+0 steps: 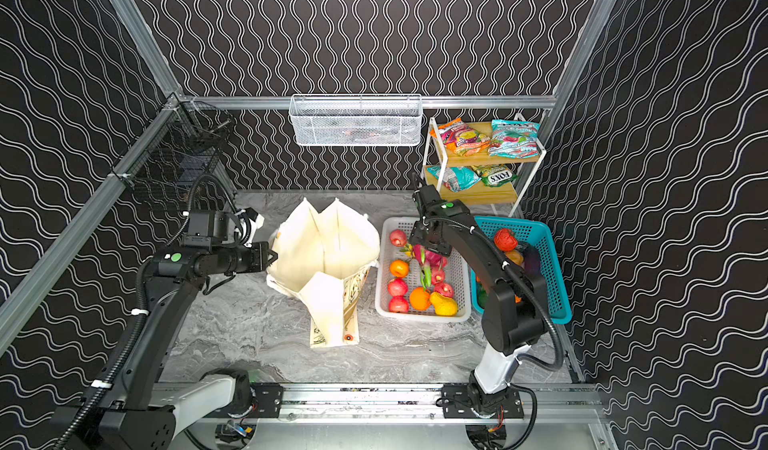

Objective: Place the food into the grocery bag and tie it
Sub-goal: 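Lower the right gripper onto the dragon fruit and close on it, then lift the dragon fruit with the right gripper and carry it over the bag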

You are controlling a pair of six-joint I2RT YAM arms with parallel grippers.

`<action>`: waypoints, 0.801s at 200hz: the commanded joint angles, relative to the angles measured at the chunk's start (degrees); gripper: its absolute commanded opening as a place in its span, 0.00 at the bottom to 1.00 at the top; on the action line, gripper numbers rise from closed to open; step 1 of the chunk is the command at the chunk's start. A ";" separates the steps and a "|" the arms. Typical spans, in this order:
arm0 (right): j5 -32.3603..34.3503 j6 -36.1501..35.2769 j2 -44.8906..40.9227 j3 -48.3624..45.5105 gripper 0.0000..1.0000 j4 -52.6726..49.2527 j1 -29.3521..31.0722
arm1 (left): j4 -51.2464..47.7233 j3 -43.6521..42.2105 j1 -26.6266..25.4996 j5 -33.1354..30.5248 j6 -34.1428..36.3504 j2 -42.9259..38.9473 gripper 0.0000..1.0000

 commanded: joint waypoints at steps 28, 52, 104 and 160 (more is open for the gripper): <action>2.09 1.08 1.57 -0.30 0.76 -1.72 -0.23 | 0.58 -0.38 0.07 0.84 0.28 -0.26 0.00; 3.26 1.21 2.77 -1.61 0.77 -1.33 -0.31 | 0.13 -0.29 0.07 0.59 0.64 -0.48 0.00; 4.43 0.56 5.40 -3.55 0.82 -1.63 -0.40 | 0.52 -0.64 0.07 1.01 0.63 -0.55 0.00; 3.99 -0.46 7.64 -4.98 0.93 -1.54 -0.40 | 0.39 -0.74 0.07 0.75 0.64 -0.70 0.00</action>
